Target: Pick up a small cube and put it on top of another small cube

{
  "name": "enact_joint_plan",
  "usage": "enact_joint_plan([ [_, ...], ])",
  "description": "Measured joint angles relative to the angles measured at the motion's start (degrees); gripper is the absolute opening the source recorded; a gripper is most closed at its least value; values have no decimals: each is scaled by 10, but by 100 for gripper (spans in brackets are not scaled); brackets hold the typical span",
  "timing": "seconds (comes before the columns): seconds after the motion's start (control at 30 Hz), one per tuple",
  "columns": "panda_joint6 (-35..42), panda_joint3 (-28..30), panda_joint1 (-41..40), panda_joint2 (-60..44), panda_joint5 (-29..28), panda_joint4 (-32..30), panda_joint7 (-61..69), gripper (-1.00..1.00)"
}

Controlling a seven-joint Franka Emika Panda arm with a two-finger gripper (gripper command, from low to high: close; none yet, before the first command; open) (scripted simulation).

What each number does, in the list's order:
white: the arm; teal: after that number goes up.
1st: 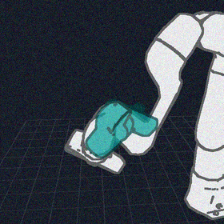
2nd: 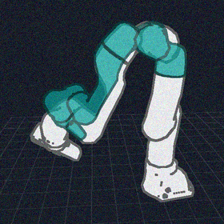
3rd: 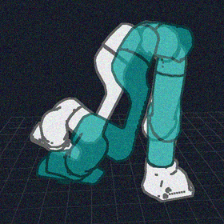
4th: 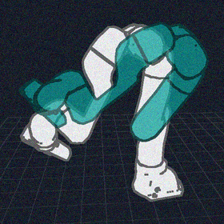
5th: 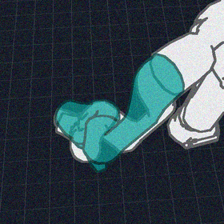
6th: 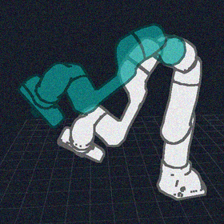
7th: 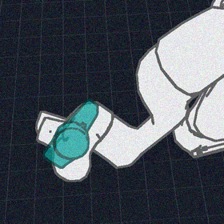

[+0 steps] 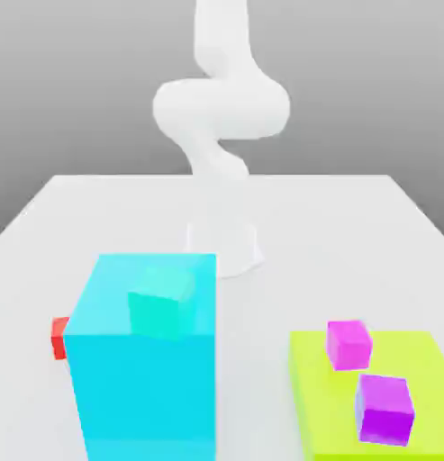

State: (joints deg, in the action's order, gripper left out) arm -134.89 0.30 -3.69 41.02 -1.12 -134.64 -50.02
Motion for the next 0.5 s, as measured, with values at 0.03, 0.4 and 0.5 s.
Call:
enact_joint_plan([
  [0.03, -15, 2, -17, -24, -5, -13, -20, 0],
  [0.4, -163, 48, -180, -257, -41, -146, -209, 0],
  [0.5, -203, 73, -211, -319, -37, -182, -250, 0],
])
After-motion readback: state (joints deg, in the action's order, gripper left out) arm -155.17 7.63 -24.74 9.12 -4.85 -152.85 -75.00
